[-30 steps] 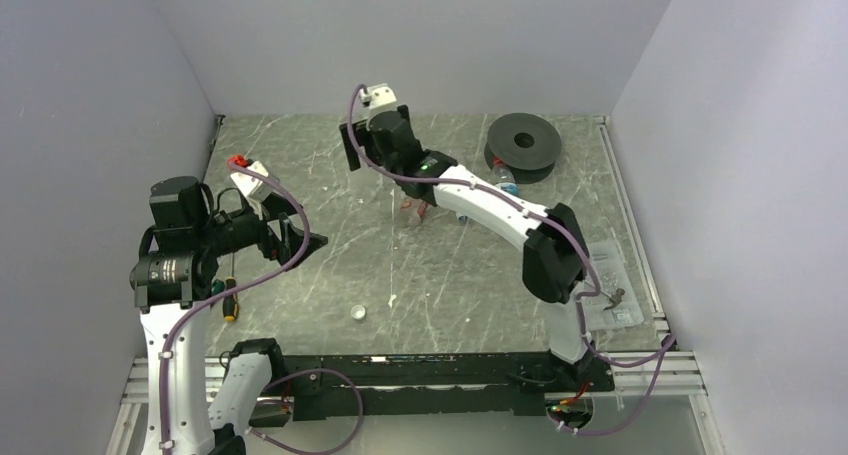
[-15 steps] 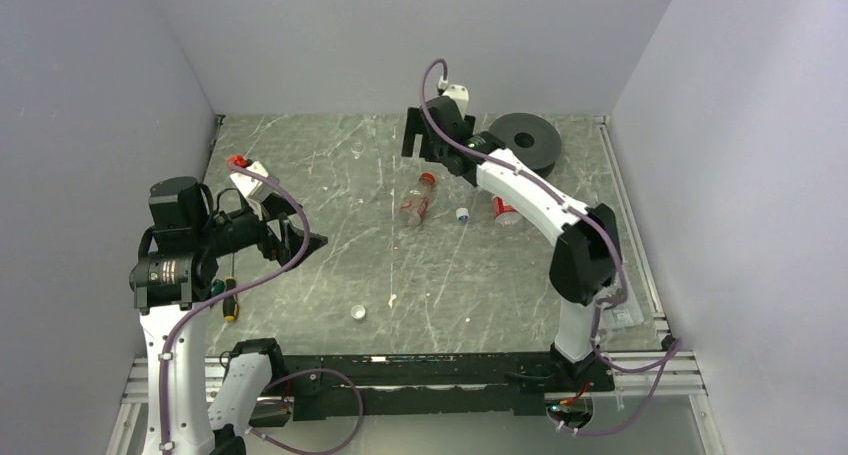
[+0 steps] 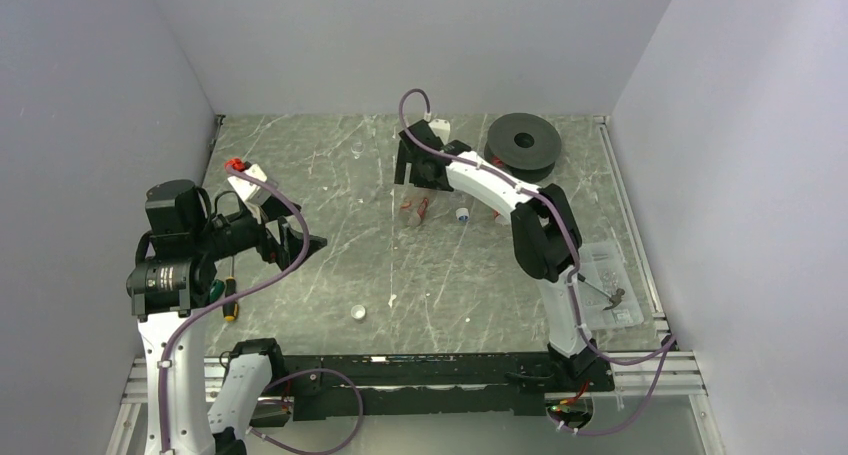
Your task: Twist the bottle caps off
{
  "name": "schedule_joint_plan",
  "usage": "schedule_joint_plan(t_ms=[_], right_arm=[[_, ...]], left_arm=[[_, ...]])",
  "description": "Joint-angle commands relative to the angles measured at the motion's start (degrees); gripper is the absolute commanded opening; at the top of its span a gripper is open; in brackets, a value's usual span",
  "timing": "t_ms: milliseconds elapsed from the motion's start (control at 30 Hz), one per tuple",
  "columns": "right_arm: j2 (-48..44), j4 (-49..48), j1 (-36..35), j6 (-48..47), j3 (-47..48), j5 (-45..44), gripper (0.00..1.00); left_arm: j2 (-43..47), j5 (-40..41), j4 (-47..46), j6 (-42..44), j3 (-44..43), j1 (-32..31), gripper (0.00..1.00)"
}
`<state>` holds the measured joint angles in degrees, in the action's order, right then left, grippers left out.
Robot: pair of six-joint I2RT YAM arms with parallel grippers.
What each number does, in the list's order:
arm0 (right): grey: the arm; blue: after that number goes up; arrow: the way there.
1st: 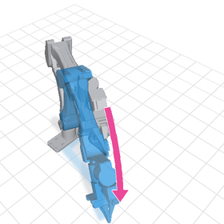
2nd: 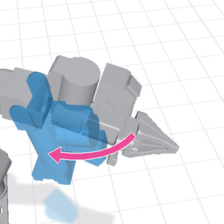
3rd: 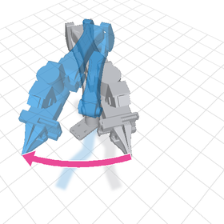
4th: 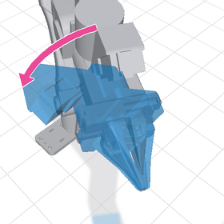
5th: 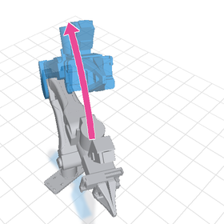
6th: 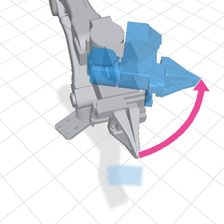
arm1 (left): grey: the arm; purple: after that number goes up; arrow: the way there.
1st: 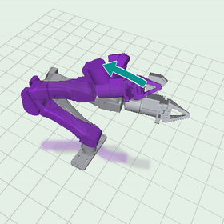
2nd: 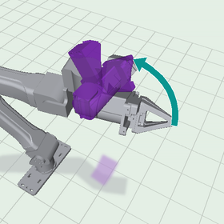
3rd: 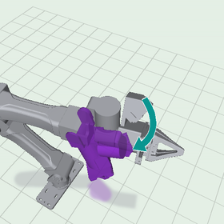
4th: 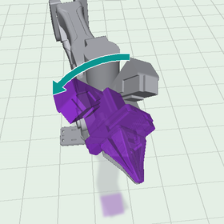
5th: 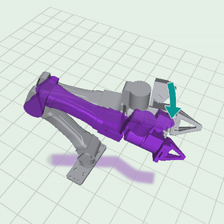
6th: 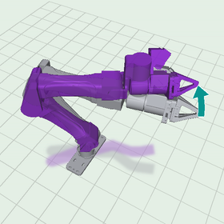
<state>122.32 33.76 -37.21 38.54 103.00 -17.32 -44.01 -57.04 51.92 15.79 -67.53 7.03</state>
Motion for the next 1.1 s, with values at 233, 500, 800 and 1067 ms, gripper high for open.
schedule_joint_plan(t_ms=[233,500,800,1067], right_arm=[[7.0,-0.4,-0.9,3.9,3.8,-4.2,0.92],[8.2,-3.2,-1.4,4.8,3.2,-4.6,0.79],[1.7,-7.3,-3.4,5.7,-6.0,-7.1,0.39],[-23.6,-17.8,-10.7,6.6,-26.9,-11.1,0.38]], left_arm=[[0.4,-1.3,0.1,0.6,-1.0,0.0,0.99],[0.2,-2.4,0.3,0.2,-1.5,0.0,0.99],[-0.2,-6.7,2.1,0.2,-2.4,0.0,0.99],[-3.2,-15.7,2.7,-1.1,-6.0,0.0,0.99]])
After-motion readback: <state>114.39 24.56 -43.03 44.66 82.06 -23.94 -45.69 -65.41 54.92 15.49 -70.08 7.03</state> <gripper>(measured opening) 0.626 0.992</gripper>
